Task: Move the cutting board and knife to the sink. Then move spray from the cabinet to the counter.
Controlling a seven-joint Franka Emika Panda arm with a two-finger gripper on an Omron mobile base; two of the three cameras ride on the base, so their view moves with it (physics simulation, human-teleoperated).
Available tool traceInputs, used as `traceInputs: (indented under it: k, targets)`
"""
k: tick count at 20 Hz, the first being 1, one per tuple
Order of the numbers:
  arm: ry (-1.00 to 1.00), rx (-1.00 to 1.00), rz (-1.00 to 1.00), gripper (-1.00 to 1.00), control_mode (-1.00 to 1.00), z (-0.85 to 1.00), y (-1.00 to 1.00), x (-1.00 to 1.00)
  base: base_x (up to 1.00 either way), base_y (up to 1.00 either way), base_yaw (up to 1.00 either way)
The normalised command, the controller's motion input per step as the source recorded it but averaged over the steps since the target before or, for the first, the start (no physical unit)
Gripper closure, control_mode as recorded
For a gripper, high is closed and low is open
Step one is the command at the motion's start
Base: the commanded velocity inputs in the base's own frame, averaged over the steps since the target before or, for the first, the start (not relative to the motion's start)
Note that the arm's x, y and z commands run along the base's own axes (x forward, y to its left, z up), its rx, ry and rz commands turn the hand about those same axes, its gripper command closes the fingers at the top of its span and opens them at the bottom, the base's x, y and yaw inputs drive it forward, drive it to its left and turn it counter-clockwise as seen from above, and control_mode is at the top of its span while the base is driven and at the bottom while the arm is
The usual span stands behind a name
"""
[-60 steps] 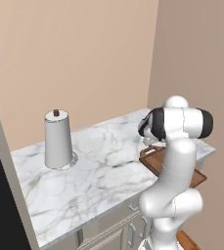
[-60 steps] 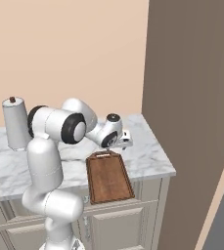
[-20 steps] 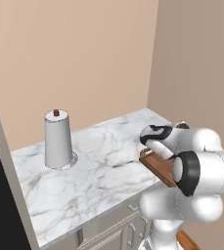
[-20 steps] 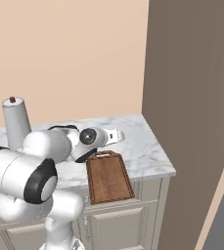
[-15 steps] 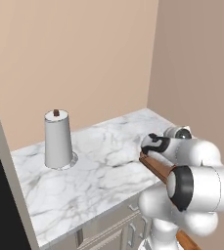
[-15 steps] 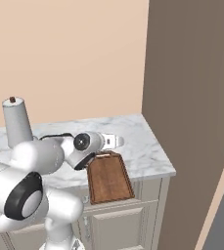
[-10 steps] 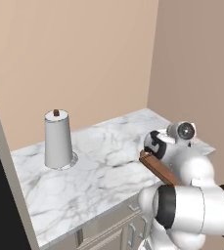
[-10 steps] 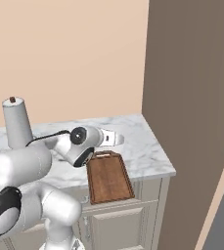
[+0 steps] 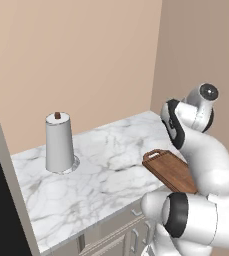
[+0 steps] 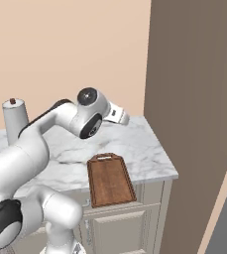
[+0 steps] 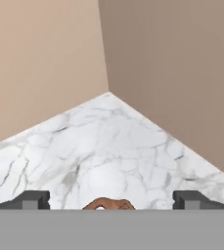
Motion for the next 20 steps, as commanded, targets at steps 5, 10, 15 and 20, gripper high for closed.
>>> traceInputs:
  k: [5, 10, 15, 20]
  targets:
    - [-0.02, 0.17, 0.0, -1.0, -1.0, 0.01, 0.0, -0.42, 0.0, 0.0, 0.0]
    - [-0.14, 0.11, -0.04, -1.0, -1.0, -0.25, -0.01, -0.66, 0.0, 0.0, 0.0]
    - [-0.01, 0.16, -0.1, -1.0, -1.0, -0.07, -0.14, -0.52, 0.0, 0.0, 0.0]
    - [0.0, 0.22, -0.08, -1.0, -1.0, 0.0, -0.13, -0.56, 0.0, 0.0, 0.0]
